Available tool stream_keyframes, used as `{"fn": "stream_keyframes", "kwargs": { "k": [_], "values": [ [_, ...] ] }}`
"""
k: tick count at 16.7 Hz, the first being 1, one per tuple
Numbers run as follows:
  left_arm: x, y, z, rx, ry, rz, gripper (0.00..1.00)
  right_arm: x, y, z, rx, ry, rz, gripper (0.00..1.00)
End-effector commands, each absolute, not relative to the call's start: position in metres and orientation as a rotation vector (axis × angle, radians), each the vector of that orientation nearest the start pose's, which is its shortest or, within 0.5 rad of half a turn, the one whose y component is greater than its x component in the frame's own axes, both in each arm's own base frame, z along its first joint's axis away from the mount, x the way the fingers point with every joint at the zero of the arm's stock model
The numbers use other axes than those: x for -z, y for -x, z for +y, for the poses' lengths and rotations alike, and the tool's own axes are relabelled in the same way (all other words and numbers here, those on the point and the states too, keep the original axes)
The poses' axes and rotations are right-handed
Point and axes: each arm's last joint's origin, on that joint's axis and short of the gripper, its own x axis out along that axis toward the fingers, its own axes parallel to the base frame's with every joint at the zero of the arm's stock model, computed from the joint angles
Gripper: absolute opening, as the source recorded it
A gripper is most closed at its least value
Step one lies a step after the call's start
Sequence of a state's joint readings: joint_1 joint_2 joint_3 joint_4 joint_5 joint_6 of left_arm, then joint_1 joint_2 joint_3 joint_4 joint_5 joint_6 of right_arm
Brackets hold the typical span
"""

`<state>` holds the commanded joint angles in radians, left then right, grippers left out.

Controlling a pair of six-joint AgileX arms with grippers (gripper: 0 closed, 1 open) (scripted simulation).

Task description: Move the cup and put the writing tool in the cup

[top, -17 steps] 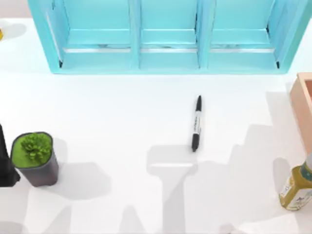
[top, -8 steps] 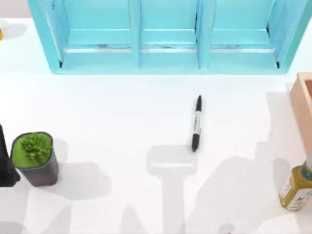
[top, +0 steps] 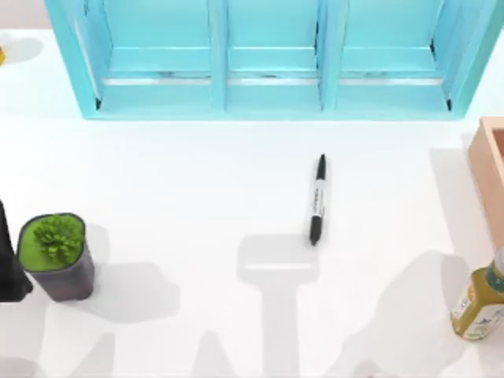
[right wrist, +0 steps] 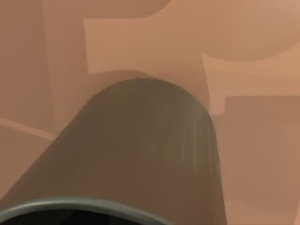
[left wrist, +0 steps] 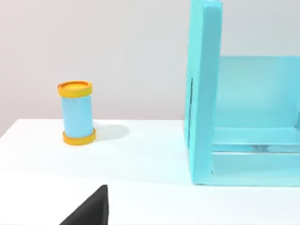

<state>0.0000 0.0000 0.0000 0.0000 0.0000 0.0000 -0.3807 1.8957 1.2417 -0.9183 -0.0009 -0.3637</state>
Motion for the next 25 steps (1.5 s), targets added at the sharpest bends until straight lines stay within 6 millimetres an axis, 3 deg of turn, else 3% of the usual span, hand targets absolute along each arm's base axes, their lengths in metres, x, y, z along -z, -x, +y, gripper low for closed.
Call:
{"fn": "stream_keyframes", "kwargs": {
  "k": [2, 15, 25],
  "values": [
    [-0.1600, -0.1057, -0.0012, 0.000, 0.000, 0.000, 1.00, -0.1495, -0.3174, -0.1244, 0.008, -0.011, 1.572, 1.00],
    [-0.1600, -0.1057, -0.0012, 0.000, 0.000, 0.000, 1.00, -0.1495, -0.3174, -0.1244, 0.008, -0.011, 1.572, 0.02],
    [-0.1600, -0.1057, -0.0012, 0.000, 0.000, 0.000, 1.00, -0.1502, -0.3180, -0.1236, 0.008, -0.011, 1.571, 0.00]
  ]
}}
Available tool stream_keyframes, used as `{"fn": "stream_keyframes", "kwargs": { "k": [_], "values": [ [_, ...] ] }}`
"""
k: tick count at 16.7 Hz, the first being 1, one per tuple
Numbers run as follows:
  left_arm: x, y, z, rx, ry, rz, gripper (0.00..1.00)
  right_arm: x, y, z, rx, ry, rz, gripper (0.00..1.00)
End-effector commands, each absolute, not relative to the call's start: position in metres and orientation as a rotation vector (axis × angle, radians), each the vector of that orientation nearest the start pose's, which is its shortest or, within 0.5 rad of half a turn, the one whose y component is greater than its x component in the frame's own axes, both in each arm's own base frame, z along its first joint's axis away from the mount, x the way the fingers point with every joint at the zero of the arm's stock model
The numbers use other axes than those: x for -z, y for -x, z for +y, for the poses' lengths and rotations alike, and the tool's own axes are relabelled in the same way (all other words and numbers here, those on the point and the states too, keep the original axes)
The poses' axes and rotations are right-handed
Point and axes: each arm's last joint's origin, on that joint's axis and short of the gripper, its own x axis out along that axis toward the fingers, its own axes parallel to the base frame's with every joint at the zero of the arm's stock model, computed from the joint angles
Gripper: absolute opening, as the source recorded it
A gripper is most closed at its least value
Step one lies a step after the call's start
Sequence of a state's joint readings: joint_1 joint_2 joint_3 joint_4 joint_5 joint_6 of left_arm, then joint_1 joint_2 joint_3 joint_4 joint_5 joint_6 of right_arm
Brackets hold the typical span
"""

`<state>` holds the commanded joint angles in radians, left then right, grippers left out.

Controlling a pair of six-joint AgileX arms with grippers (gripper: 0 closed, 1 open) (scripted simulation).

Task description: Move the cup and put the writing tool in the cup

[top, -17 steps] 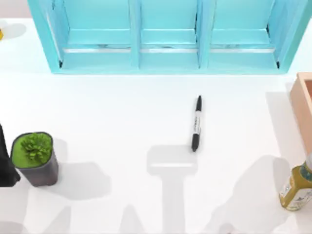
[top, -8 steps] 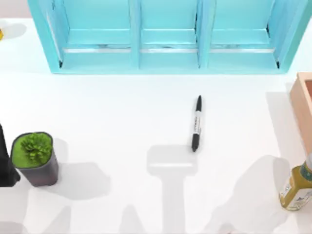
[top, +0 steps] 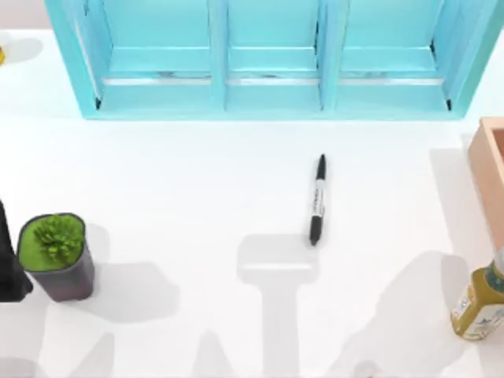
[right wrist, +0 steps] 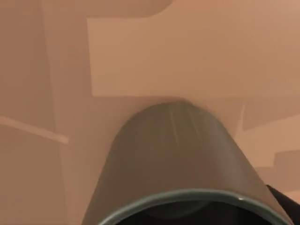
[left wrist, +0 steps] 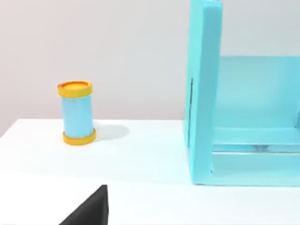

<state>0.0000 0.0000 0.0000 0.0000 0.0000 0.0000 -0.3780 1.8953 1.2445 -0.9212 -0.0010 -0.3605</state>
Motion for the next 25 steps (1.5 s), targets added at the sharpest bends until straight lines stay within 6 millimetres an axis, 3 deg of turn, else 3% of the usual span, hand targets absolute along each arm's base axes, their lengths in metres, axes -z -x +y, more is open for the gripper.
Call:
{"fn": "stream_keyframes", "kwargs": {
  "k": [3, 6, 10, 13, 19, 22, 25],
  "values": [
    [-0.160, -0.106, -0.001, 0.000, 0.000, 0.000, 1.00, -0.169, -0.331, -0.103, 0.010, -0.010, 1.565, 0.00],
    [-0.160, -0.106, -0.001, 0.000, 0.000, 0.000, 1.00, -0.210, -0.340, -0.065, 0.007, -0.012, 1.575, 0.00],
    [-0.160, -0.106, -0.001, 0.000, 0.000, 0.000, 1.00, -0.261, -0.333, -0.002, 0.008, -0.013, 1.629, 0.00],
    [-0.160, -0.106, -0.001, 0.000, 0.000, 0.000, 1.00, -0.297, -0.320, 0.024, 0.008, -0.011, 1.576, 0.00],
    [-0.160, -0.106, -0.001, 0.000, 0.000, 0.000, 1.00, -0.294, -0.324, 0.030, 0.009, -0.017, 1.574, 0.00],
    [-0.160, -0.106, -0.001, 0.000, 0.000, 0.000, 1.00, -0.270, -0.345, 0.062, 0.005, -0.014, 1.571, 0.00],
    [-0.160, -0.106, -0.001, 0.000, 0.000, 0.000, 1.00, -0.236, -0.362, 0.109, 0.003, -0.015, 1.572, 0.00]
  ]
}}
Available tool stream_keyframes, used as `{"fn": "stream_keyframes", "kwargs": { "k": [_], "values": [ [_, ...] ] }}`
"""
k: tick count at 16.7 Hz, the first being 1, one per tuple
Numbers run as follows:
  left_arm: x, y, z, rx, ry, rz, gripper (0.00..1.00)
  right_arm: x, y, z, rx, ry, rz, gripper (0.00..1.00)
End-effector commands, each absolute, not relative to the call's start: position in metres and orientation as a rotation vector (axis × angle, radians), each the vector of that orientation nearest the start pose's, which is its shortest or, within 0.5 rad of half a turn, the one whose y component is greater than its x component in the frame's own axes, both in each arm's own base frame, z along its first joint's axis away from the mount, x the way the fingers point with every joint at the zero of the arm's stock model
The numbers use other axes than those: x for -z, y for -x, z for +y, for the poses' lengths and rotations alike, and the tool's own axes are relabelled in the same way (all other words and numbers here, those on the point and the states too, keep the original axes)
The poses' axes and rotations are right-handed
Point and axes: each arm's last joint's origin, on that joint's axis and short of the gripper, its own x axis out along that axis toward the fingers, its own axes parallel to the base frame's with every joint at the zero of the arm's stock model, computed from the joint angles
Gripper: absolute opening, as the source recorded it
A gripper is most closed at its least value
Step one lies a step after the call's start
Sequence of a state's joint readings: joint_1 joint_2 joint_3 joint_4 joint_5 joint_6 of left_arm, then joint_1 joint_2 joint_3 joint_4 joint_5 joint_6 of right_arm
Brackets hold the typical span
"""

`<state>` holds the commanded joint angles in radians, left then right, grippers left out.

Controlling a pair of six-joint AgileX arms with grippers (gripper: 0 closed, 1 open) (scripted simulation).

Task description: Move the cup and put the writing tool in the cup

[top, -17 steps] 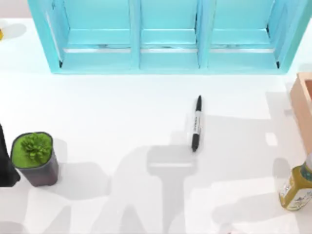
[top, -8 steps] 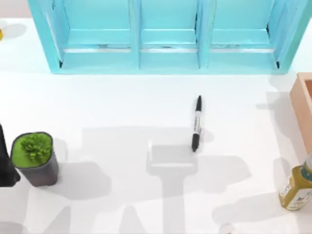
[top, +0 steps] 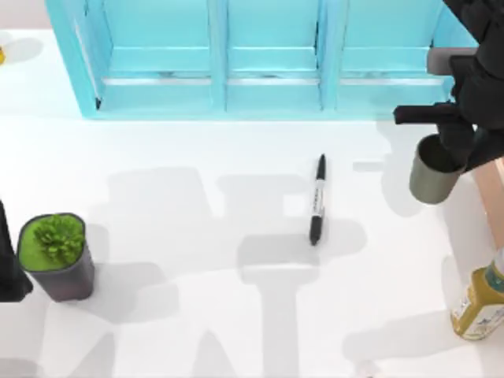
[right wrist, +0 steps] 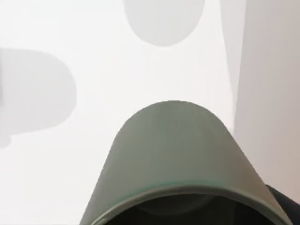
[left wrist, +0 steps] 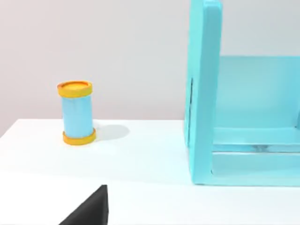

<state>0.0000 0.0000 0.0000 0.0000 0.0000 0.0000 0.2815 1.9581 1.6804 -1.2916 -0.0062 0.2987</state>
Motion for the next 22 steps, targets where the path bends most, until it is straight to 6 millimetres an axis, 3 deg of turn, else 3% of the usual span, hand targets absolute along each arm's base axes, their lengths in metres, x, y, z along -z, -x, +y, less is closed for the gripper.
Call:
{"fn": "stream_keyframes", "kwargs": {
  "k": [3, 8, 14, 18, 22],
  "values": [
    [-0.160, -0.106, -0.001, 0.000, 0.000, 0.000, 1.00, -0.213, -0.369, 0.141, -0.001, -0.017, 1.558, 0.00],
    [-0.160, -0.106, -0.001, 0.000, 0.000, 0.000, 1.00, -0.210, -0.369, 0.142, 0.003, -0.022, 1.565, 0.00],
    [-0.160, -0.106, -0.001, 0.000, 0.000, 0.000, 1.00, -0.170, -0.369, 0.149, -0.001, -0.018, 1.556, 0.00],
    [-0.160, -0.106, -0.001, 0.000, 0.000, 0.000, 1.00, -0.167, -0.369, 0.150, -0.001, -0.017, 1.557, 0.00],
    [-0.160, -0.106, -0.001, 0.000, 0.000, 0.000, 1.00, -0.167, -0.369, 0.150, -0.001, -0.017, 1.557, 0.30]
  ]
}}
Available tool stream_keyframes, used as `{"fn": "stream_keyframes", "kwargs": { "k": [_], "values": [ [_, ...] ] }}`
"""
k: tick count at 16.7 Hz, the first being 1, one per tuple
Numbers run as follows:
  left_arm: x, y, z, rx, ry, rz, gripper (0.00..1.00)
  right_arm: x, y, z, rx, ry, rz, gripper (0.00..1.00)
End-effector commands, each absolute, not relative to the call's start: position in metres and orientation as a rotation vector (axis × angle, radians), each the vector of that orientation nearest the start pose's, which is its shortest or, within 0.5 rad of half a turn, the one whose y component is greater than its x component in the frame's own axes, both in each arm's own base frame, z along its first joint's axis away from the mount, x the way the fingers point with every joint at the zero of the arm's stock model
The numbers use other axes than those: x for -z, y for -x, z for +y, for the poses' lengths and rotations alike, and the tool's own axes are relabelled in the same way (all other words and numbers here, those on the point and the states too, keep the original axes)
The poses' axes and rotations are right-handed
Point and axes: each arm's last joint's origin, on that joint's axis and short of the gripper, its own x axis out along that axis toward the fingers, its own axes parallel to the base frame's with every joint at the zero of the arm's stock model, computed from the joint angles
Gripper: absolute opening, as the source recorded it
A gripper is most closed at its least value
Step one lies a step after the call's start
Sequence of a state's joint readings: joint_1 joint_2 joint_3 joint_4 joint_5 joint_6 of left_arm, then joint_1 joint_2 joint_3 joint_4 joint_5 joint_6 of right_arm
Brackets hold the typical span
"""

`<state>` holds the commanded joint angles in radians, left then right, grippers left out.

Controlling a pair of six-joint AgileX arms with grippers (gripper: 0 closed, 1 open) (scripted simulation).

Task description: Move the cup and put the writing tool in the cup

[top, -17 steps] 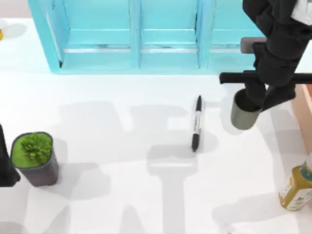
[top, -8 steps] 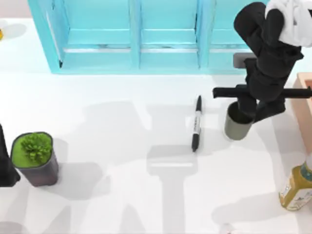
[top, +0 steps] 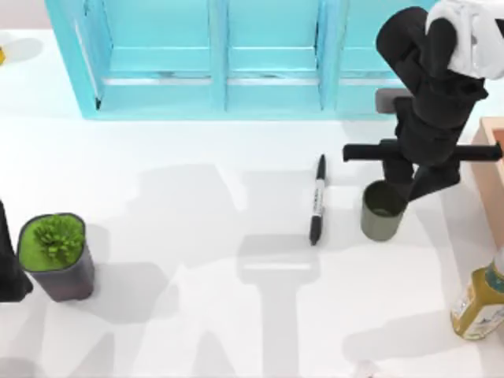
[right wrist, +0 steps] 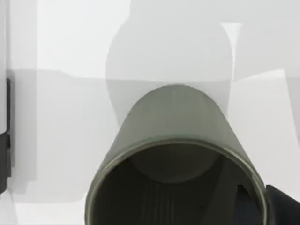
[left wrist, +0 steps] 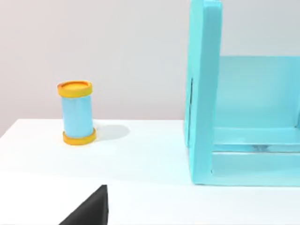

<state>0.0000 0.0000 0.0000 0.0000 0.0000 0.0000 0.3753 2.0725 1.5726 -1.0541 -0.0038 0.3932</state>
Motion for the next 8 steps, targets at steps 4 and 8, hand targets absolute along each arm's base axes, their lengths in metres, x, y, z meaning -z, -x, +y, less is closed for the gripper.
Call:
{"fn": "stream_keyframes", "kwargs": {
  "k": [4, 8],
  "values": [
    [-0.1600, -0.1057, -0.0012, 0.000, 0.000, 0.000, 1.00, -0.1675, -0.3691, 0.1497, -0.001, -0.017, 1.557, 0.60],
    [-0.1600, -0.1057, -0.0012, 0.000, 0.000, 0.000, 1.00, -0.1675, -0.3691, 0.1497, -0.001, -0.017, 1.557, 0.90]
  ]
}}
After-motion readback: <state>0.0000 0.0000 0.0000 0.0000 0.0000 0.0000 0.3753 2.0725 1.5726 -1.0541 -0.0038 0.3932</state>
